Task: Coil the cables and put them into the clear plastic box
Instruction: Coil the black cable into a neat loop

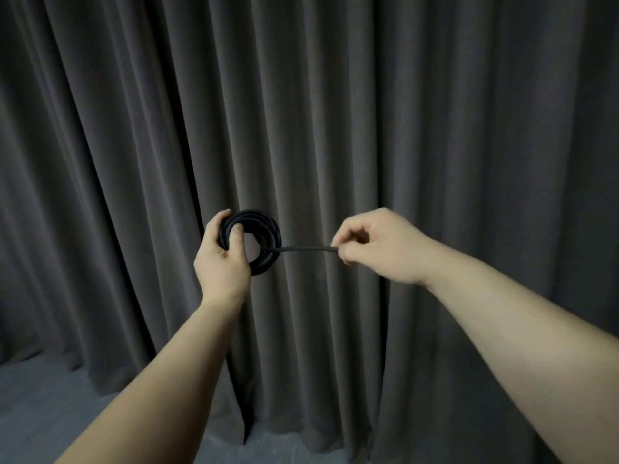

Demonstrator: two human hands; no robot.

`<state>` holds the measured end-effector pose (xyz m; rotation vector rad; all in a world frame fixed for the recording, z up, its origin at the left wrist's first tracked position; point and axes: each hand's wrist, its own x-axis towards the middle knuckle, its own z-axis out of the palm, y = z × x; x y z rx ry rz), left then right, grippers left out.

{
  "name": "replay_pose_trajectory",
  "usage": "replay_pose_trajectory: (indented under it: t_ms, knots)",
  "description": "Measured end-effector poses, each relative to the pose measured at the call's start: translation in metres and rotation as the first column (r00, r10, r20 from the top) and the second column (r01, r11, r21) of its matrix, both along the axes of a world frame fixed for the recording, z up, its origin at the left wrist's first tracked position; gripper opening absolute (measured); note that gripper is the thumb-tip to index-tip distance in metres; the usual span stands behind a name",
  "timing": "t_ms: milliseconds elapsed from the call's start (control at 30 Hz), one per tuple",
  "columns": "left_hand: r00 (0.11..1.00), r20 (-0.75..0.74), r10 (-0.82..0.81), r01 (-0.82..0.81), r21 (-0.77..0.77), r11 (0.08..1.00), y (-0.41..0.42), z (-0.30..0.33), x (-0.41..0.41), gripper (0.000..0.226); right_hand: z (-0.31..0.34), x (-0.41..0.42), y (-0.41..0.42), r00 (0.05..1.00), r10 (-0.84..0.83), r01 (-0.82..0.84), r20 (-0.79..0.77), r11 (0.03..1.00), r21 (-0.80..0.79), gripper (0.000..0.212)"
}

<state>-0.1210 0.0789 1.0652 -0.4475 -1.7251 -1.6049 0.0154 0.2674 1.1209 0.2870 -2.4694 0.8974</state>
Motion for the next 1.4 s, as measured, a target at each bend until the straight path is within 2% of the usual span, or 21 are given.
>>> replay_pose_trajectory:
  t_ms: [67,133,233,333,467,500,533,600,633,700,767,833,967,1100,1167,1233,1300,1333,1400]
  knots:
    - [0.999,-0.031,-0.011,0.011,-0.024,1.0,0.002,0.002,0.001,0.03,-0.005,-0.004,-0.002,0.985,-0.065,0.047,0.16,0.993,0.111,0.01]
    - [0.998,-0.065,-0.016,0.012,-0.059,0.998,0.008,0.002,0.003,0.03,-0.008,-0.01,-0.014,0.964,-0.057,0.027,0.259,0.993,0.117,0.017]
    - [0.997,-0.065,-0.045,0.039,-0.095,0.995,0.018,-0.002,0.006,0.032,-0.011,-0.022,-0.032,0.974,-0.025,0.04,0.226,0.997,-0.06,0.027]
    - [0.996,-0.056,-0.074,0.067,-0.114,0.991,0.025,-0.006,0.009,0.034,-0.016,-0.033,-0.04,0.978,-0.071,0.09,0.198,0.992,-0.089,0.027]
    - [0.995,-0.076,-0.072,0.06,-0.145,0.988,0.029,-0.008,0.011,0.037,-0.021,-0.038,-0.044,0.928,0.114,0.052,0.355,0.903,-0.426,0.015]
    - [0.995,-0.074,-0.071,0.059,-0.153,0.986,0.03,-0.009,0.011,0.039,-0.02,-0.038,-0.044,0.935,0.041,0.099,0.352,0.924,-0.37,0.009]
    - [0.995,-0.069,-0.076,0.064,-0.158,0.985,0.031,-0.009,0.011,0.04,-0.018,-0.039,-0.044,0.945,-0.081,0.162,0.317,0.958,-0.238,0.006]
    - [0.994,-0.058,-0.089,0.078,-0.169,0.983,0.032,-0.01,0.011,0.043,-0.013,-0.039,-0.047,0.932,-0.302,0.287,0.199,0.953,0.101,0.02]
    - [0.994,-0.055,-0.092,0.081,-0.182,0.98,0.034,-0.011,0.012,0.044,-0.01,-0.038,-0.05,0.923,-0.354,0.317,0.151,0.922,0.223,0.021]
    - [0.994,-0.049,-0.1,0.088,-0.201,0.976,0.035,-0.012,0.013,0.045,-0.006,-0.036,-0.055,0.934,-0.35,0.316,0.064,0.898,0.307,0.023]
    - [0.994,-0.05,-0.102,0.09,-0.201,0.975,0.033,-0.01,0.014,0.045,-0.001,-0.033,-0.053,0.965,-0.263,0.257,-0.006,0.94,0.226,0.026]
    - [0.992,-0.055,-0.11,0.099,-0.184,0.978,0.028,-0.005,0.011,0.041,0.003,-0.029,-0.043,0.987,-0.152,0.155,-0.053,0.987,0.046,0.027]
    - [0.99,-0.047,-0.131,0.124,-0.133,0.983,0.021,0.004,0.012,0.032,-0.003,-0.021,-0.024,0.992,-0.068,0.055,-0.108,0.991,-0.118,0.022]
    - [0.991,-0.05,-0.121,0.116,-0.09,0.989,0.026,0.002,0.017,0.024,-0.011,-0.022,-0.011,0.993,0.011,0.021,0.119,0.963,-0.269,0.017]
    - [0.991,-0.069,-0.112,0.104,-0.106,0.989,0.028,-0.003,0.017,0.023,-0.012,-0.025,-0.009,0.986,-0.056,0.086,0.156,0.978,-0.191,0.018]
    - [0.991,-0.084,-0.106,0.093,-0.149,0.984,0.029,-0.006,0.014,0.025,-0.012,-0.028,-0.017,0.983,-0.156,0.16,0.099,0.987,-0.028,0.023]
    - [0.99,-0.096,-0.099,0.075,-0.235,0.969,0.031,-0.009,0.015,0.029,-0.009,-0.027,-0.029,0.986,-0.161,0.158,0.042,0.984,0.082,0.028]
    - [0.991,-0.094,-0.096,0.068,-0.27,0.96,0.031,-0.01,0.017,0.031,-0.006,-0.026,-0.032,0.99,-0.137,0.135,0.026,0.987,0.086,0.027]
    - [0.99,-0.084,-0.113,0.087,-0.27,0.959,0.029,-0.01,0.019,0.032,-0.003,-0.024,-0.031,0.996,-0.086,0.086,-0.017,0.996,-0.014,0.024]
